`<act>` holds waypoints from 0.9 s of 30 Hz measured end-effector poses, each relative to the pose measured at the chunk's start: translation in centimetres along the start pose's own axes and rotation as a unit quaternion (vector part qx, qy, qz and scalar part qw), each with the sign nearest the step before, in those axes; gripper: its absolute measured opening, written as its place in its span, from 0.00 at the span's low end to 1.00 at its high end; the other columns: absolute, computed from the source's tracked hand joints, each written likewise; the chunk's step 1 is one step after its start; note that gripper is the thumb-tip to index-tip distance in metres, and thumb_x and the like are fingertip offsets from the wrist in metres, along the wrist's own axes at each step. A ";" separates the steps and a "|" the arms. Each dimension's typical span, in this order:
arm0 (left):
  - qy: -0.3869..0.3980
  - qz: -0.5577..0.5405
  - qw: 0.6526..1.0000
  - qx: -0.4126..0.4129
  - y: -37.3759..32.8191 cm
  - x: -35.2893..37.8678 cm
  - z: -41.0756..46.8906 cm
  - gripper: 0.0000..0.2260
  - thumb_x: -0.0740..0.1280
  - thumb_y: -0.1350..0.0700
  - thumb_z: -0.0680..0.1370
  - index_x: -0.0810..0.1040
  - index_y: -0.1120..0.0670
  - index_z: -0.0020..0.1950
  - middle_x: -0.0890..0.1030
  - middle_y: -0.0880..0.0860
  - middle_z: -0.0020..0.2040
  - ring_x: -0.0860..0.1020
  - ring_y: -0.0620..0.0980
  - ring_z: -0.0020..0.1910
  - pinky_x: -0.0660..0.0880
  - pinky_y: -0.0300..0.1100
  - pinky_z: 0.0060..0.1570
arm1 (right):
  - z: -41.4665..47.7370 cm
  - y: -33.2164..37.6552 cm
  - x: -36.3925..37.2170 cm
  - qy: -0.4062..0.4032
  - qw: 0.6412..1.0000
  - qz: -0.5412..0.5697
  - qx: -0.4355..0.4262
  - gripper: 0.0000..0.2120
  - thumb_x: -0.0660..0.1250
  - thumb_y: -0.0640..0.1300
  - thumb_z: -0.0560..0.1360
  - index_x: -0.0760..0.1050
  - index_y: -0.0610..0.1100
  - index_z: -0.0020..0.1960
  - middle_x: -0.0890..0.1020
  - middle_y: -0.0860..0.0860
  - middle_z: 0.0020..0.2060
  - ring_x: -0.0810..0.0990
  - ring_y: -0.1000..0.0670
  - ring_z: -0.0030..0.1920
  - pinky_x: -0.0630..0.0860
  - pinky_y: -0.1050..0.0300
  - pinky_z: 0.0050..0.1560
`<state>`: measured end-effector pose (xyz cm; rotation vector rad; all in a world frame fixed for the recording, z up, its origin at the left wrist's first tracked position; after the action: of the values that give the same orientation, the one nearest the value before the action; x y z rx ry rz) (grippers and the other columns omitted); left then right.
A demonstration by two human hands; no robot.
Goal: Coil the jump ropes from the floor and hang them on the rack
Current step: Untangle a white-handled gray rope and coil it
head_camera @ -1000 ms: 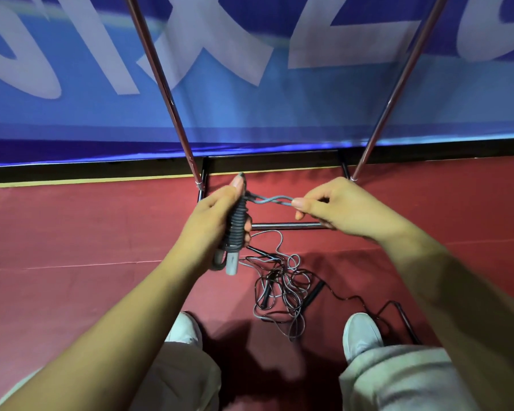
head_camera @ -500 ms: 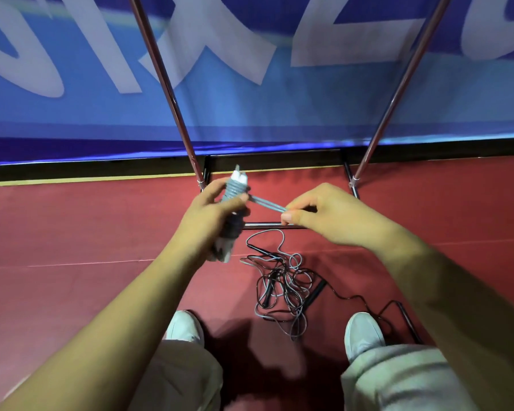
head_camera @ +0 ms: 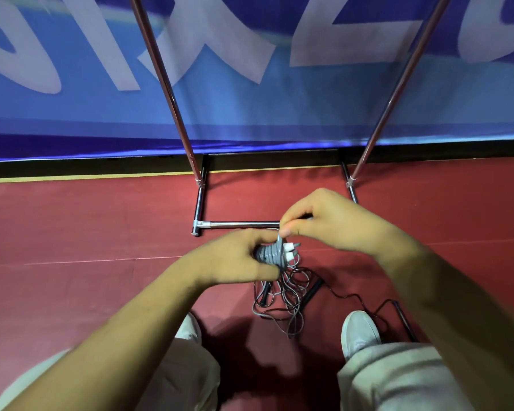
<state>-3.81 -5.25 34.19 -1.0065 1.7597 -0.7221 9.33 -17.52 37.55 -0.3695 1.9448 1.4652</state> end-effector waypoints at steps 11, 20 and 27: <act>-0.113 -0.316 0.940 0.055 -1.3 -0.1 -0.1 0.05 0.71 0.47 0.74 0.83 0.47 0.41 0.72 0.60 0.33 0.71 0.52 0.27 0.72 0.41 0.27 | 1.1 -1.1 0.3 -0.077 0.955 0.276 0.073 0.07 0.69 0.40 0.77 0.83 0.36 0.45 0.73 0.48 0.24 0.68 0.50 0.27 0.67 0.61 0.28; -0.177 -0.434 0.879 0.081 -1.3 -0.6 0.4 0.15 0.65 0.45 0.76 0.74 0.47 0.62 0.75 0.60 0.34 0.73 0.54 0.28 0.74 0.42 0.29 | 1.1 -1.4 0.5 -0.089 0.945 0.310 0.054 0.05 0.63 0.35 0.80 0.77 0.40 0.50 0.76 0.48 0.28 0.73 0.51 0.27 0.70 0.63 0.30; -0.151 -0.515 0.841 0.063 -1.0 -0.7 0.7 0.19 0.65 0.42 0.76 0.75 0.53 0.61 0.74 0.59 0.35 0.73 0.53 0.27 0.73 0.40 0.25 | 1.1 -1.0 0.3 -0.118 0.919 0.376 0.034 0.10 0.65 0.31 0.78 0.77 0.35 0.58 0.81 0.45 0.36 0.79 0.53 0.33 0.76 0.61 0.39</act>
<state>-2.68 -5.13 35.01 -1.8660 0.7735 -1.2147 10.05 -16.82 36.46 0.6384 2.0177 1.7788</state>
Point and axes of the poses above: each hand's wrist, its own z-axis towards the middle knuckle, its own x-axis out of the palm, y = z × x, the point moved 2 cm from there along z, towards the middle knuckle
